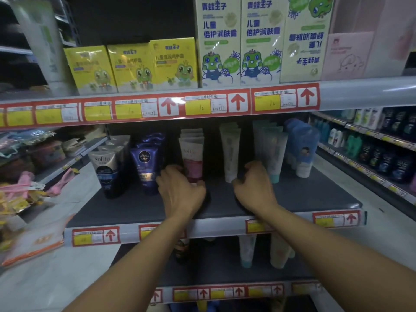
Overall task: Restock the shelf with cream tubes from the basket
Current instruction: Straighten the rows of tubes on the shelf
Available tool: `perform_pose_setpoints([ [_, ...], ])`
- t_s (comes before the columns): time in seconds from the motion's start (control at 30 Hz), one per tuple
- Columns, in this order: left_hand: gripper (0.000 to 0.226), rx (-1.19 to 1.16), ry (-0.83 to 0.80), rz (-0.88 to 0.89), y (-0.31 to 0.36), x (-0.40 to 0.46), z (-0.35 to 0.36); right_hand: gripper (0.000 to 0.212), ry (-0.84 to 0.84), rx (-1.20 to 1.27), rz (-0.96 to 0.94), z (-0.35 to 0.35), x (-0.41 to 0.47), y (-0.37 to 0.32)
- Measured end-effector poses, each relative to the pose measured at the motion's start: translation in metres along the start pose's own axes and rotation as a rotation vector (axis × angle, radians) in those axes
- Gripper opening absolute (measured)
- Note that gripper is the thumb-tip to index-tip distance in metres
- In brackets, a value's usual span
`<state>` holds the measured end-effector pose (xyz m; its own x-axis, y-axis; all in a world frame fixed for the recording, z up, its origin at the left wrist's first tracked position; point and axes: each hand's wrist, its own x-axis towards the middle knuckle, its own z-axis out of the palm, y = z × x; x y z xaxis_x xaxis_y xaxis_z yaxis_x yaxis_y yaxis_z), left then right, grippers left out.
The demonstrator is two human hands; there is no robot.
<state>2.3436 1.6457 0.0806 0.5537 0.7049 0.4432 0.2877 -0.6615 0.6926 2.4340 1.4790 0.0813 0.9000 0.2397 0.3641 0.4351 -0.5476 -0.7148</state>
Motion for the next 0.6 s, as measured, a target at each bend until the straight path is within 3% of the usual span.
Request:
perform_pose_setpoints([
  [0.17,0.07,-0.012,-0.107,-0.091,-0.005,0.008,0.005,0.062,-0.06,-0.11,0.068,0.012,0.018,-0.001],
  [0.37,0.045,0.017,-0.156,-0.088,-0.009,0.012,0.007,0.072,-0.066,-0.235,0.059,0.022,0.023,-0.003],
  [0.47,0.042,0.009,-0.158,-0.079,-0.012,0.013,0.009,0.07,-0.06,-0.295,0.047,0.024,0.022,-0.008],
  [0.6,0.045,0.008,-0.169,-0.089,-0.012,0.014,0.009,0.051,-0.017,-0.26,0.073,0.024,0.022,-0.009],
])
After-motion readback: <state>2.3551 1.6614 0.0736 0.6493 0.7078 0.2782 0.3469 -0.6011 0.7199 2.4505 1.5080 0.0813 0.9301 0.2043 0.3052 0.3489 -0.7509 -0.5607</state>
